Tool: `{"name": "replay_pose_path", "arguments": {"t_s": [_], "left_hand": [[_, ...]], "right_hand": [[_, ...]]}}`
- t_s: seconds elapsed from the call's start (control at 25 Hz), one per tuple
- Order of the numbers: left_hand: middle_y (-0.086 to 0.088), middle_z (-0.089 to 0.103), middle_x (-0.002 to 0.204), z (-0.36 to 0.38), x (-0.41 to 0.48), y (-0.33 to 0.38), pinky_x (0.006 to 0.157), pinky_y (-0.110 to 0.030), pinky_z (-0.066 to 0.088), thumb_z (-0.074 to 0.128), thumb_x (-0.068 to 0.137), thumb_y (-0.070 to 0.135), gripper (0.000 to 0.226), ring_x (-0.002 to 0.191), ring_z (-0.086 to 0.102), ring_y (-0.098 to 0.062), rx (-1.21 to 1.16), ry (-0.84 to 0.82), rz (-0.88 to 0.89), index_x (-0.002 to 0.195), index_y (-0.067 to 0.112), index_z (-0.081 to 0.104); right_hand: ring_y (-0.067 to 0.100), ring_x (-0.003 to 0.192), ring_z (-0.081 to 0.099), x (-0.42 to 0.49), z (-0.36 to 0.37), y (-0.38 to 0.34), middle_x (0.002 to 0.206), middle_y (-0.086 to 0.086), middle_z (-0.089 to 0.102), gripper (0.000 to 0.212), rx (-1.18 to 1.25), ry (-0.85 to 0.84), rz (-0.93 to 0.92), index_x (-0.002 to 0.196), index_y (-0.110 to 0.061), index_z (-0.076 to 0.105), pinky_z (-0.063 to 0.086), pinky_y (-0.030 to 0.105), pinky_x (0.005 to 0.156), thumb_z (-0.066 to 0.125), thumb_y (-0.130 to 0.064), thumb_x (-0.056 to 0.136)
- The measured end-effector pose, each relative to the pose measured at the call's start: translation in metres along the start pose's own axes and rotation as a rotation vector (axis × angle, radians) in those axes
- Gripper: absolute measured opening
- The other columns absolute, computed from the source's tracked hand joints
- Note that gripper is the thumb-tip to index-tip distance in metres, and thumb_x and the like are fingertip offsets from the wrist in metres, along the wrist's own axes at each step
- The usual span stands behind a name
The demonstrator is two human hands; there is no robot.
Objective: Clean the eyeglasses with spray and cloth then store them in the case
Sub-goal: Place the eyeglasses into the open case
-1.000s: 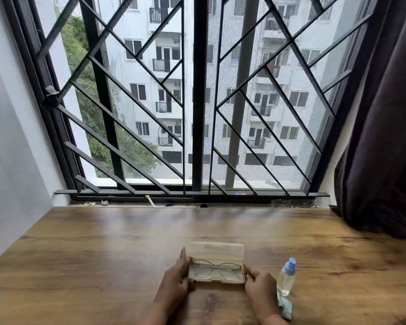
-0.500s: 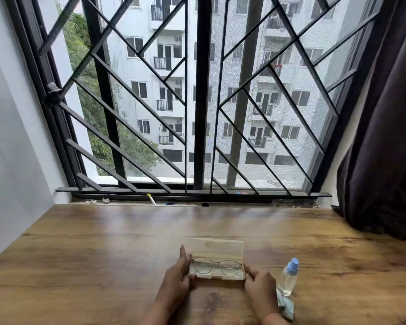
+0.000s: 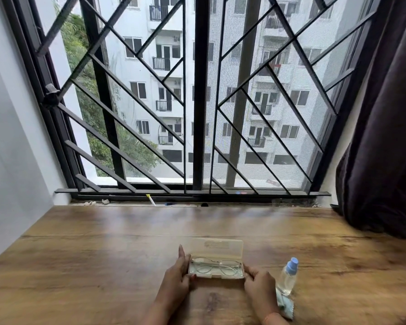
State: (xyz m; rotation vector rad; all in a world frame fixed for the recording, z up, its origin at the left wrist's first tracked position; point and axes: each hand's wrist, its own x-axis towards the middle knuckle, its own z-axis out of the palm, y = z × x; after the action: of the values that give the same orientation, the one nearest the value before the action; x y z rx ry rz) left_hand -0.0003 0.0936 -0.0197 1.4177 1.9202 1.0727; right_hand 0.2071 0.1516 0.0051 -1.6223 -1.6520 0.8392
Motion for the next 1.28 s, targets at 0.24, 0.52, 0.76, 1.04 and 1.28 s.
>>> {"name": "replay_pose_path", "arguments": {"t_s": [0.24,0.52,0.76,1.04,1.28], "left_hand": [[0.005,0.046,0.139,0.002,0.002,-0.003,0.081,0.010,0.024,0.054,0.083,-0.005,0.082,0.123,0.044,-0.004,0.003,-0.007,-0.035,0.145,0.008,0.002],[0.004,0.046,0.139,0.002,0.001,-0.003,0.081,0.011,0.021,0.053,0.086,-0.003,0.081,0.124,0.041,-0.003,-0.030,-0.005,-0.051,0.146,0.008,0.000],[0.034,0.053,0.116,0.001,0.000,-0.002,0.082,0.010,0.023,0.055,0.083,-0.005,0.083,0.115,0.047,0.012,-0.093,-0.002,-0.040,0.144,0.008,0.000],[0.014,0.056,0.115,-0.001,-0.003,0.000,0.075,0.006,0.034,0.062,0.074,-0.013,0.096,0.083,0.045,0.034,-0.229,0.039,-0.096,0.144,0.009,0.000],[0.016,0.064,0.113,0.000,-0.005,-0.007,0.076,0.001,0.041,0.067,0.070,-0.012,0.102,0.084,0.053,0.027,-0.278,0.125,-0.111,0.144,0.012,0.001]], "right_hand": [[0.020,0.094,0.067,0.001,0.003,0.004,0.098,0.015,0.069,0.021,-0.004,0.016,-0.030,0.100,-0.013,0.072,0.036,0.014,0.063,0.064,-0.006,0.081],[0.021,0.094,0.067,0.003,0.004,0.006,0.097,0.016,0.070,0.018,0.015,0.039,-0.035,0.099,-0.011,0.072,0.038,0.019,0.066,0.065,-0.012,0.083],[0.005,0.089,0.057,0.003,0.004,0.006,0.101,0.017,0.066,0.020,0.015,0.016,-0.078,0.102,-0.010,0.070,0.034,0.015,0.061,0.064,-0.009,0.083],[0.014,0.112,0.057,0.007,0.009,0.015,0.119,0.010,0.062,0.040,0.044,-0.093,-0.058,0.121,-0.007,0.059,0.032,0.000,0.074,0.053,0.005,0.084],[0.013,0.117,0.054,0.009,0.014,0.022,0.130,0.008,0.055,0.046,0.100,-0.143,-0.027,0.128,-0.002,0.050,0.031,0.001,0.088,0.052,0.008,0.083]]}}
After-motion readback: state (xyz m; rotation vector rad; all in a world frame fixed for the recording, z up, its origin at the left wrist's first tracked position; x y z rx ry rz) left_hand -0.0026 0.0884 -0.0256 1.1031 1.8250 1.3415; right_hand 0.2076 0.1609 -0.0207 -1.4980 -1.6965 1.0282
